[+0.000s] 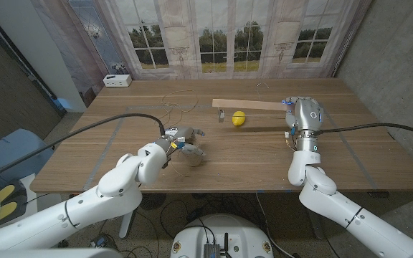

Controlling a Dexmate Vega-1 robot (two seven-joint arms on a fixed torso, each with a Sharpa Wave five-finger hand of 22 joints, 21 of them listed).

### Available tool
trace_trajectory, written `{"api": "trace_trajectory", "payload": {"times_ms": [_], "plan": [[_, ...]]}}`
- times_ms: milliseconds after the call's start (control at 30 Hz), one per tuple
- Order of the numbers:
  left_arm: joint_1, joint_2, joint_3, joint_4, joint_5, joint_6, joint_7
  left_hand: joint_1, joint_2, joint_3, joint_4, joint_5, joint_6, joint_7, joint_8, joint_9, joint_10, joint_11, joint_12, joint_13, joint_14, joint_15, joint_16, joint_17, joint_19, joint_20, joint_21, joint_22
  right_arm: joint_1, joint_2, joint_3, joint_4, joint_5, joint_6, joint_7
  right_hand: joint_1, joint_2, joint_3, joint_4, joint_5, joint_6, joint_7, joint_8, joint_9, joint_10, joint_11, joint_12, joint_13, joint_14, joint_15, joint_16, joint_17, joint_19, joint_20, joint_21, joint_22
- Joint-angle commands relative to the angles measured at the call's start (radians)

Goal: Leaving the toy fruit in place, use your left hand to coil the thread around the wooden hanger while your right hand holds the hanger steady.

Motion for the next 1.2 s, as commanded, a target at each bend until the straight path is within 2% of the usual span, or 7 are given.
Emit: {"api": "trace_trajectory", "payload": {"times_ms": [33,67,133,433,667,900,1200], "plan": [[-0.025,-0.034,0.046,0.014,0.144,0.079,-0.070,0.348,0.168,0.152,-0.002,-0.087,0.311,0.148,0.072,0.041,0.131,0.008,0.161,0.123,0.225,-0.194,0.097,0.266,0.040,-0.046,0.097,0.019,0.021,0.001,-0.010,0.019,0.002,0.009,0.006,0.051,0.060,-0.001,0.003,0.005,0.049,0.045,0.009,0.004,0.087,-0.022,0.175,0.130,0.071,-0.229,-0.003,0.031,-0.003,-0.006,0.005,0.001],[-0.016,-0.037,0.040,0.016,0.146,0.077,-0.052,0.353,0.169,0.163,0.003,-0.093,0.335,0.152,0.081,0.049,0.130,0.023,0.168,0.132,0.229,-0.198,0.094,0.273,0.043,-0.054,0.109,0.020,0.023,0.001,-0.011,0.020,0.002,0.009,0.008,0.051,0.060,-0.001,0.003,0.005,0.048,0.045,0.009,0.004,0.086,-0.022,0.174,0.129,0.072,-0.229,-0.004,0.031,-0.003,-0.006,0.005,0.001],[0.000,-0.044,0.030,0.021,0.157,0.074,-0.014,0.360,0.169,0.173,0.004,-0.098,0.349,0.165,0.087,0.058,0.125,0.033,0.171,0.140,0.233,-0.201,0.091,0.280,0.047,-0.061,0.119,0.021,0.029,0.001,-0.015,0.023,0.000,0.008,0.013,0.051,0.060,-0.001,0.003,0.005,0.049,0.046,0.010,0.004,0.085,-0.022,0.175,0.130,0.072,-0.229,-0.006,0.032,-0.002,-0.006,0.006,0.001],[0.100,-0.088,-0.048,0.049,0.164,0.048,0.238,0.365,0.165,0.188,0.009,-0.105,0.354,0.170,0.091,0.074,0.120,0.039,0.180,0.156,0.241,-0.200,0.084,0.292,0.047,-0.072,0.138,0.020,0.047,0.005,-0.028,0.037,0.000,0.010,0.024,0.051,0.061,-0.003,0.003,0.005,0.049,0.047,0.010,0.003,0.087,-0.021,0.176,0.127,0.074,-0.229,-0.011,0.035,-0.002,-0.005,0.008,0.001],[0.160,-0.159,-0.079,0.098,0.231,0.074,0.469,0.365,0.164,0.195,0.012,-0.108,0.353,0.165,0.092,0.084,0.117,0.030,0.183,0.165,0.245,-0.200,0.081,0.297,0.046,-0.074,0.147,0.020,0.054,0.010,-0.033,0.045,0.004,0.017,0.022,0.051,0.061,-0.004,0.004,0.006,0.050,0.045,0.011,0.003,0.085,-0.022,0.176,0.127,0.076,-0.229,-0.015,0.038,-0.002,-0.006,0.009,0.001],[0.184,-0.216,-0.111,0.128,0.262,0.120,0.581,0.358,0.160,0.199,0.018,-0.111,0.358,0.158,0.095,0.094,0.120,0.021,0.191,0.174,0.253,-0.200,0.078,0.304,0.046,-0.078,0.157,0.019,0.036,0.039,0.008,0.045,0.068,0.057,-0.011,0.051,0.062,-0.005,0.004,0.006,0.049,0.045,0.011,0.003,0.084,-0.023,0.176,0.126,0.078,-0.229,-0.020,0.040,0.000,-0.006,0.012,0.001],[0.211,-0.266,-0.213,0.182,0.147,0.014,0.793,0.354,0.157,0.205,0.021,-0.112,0.357,0.159,0.097,0.105,0.120,0.017,0.196,0.183,0.256,-0.200,0.072,0.310,0.045,-0.081,0.167,0.017,0.008,0.070,0.060,0.040,0.151,0.116,-0.052,0.051,0.062,-0.007,0.004,0.006,0.048,0.044,0.011,0.003,0.083,-0.021,0.178,0.126,0.080,-0.229,-0.024,0.044,-0.001,-0.005,0.013,0.001]]}}
